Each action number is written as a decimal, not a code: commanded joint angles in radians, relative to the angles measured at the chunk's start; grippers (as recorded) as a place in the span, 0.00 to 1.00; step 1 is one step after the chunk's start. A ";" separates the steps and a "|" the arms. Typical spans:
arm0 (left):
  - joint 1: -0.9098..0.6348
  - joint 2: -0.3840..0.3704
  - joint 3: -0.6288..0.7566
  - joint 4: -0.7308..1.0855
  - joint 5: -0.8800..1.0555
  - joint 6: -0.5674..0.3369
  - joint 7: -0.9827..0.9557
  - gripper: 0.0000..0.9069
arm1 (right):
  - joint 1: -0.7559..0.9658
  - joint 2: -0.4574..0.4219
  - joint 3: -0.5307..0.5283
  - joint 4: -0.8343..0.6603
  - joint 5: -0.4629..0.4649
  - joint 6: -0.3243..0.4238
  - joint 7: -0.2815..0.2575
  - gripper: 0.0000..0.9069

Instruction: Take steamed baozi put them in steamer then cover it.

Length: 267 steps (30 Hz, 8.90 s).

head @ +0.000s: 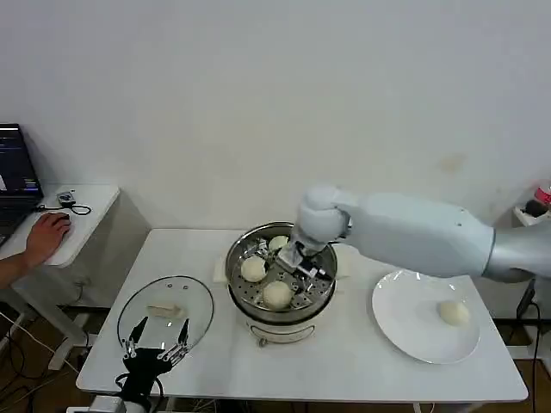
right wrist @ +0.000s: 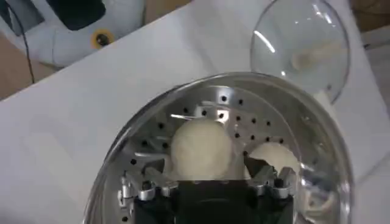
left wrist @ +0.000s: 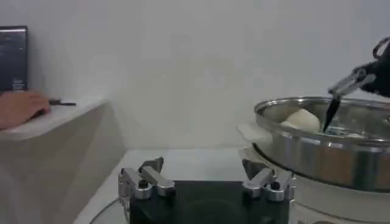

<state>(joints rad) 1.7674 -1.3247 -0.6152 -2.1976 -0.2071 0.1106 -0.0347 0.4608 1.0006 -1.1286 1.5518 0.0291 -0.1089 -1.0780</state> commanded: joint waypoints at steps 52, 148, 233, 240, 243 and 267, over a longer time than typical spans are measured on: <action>-0.006 0.047 0.023 0.027 -0.002 0.003 0.004 1.00 | -0.834 -0.458 0.745 -0.464 -0.270 -0.054 0.036 1.00; -0.028 0.020 0.018 0.006 0.020 0.001 0.003 1.00 | -0.103 0.034 -0.028 -0.211 0.345 -0.493 0.234 0.79; -0.265 0.181 0.037 0.470 1.306 -0.130 -0.063 1.00 | -2.104 0.271 2.206 0.553 0.180 0.103 0.919 1.00; -0.312 0.224 0.030 0.547 1.311 -0.120 -0.053 1.00 | -2.137 0.287 2.235 0.572 0.199 0.111 0.920 1.00; -0.334 0.240 0.034 0.565 1.306 -0.120 -0.058 1.00 | -2.145 0.293 2.240 0.573 0.201 0.118 0.920 1.00; -0.434 0.265 0.092 0.631 1.305 -0.120 -0.053 1.00 | -2.170 0.329 2.253 0.593 0.185 0.128 0.913 1.00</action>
<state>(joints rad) 1.3648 -1.0662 -0.5295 -1.6028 1.0839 -0.0094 -0.0866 -1.6996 1.3243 1.1142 2.1396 0.2139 0.0168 -0.1637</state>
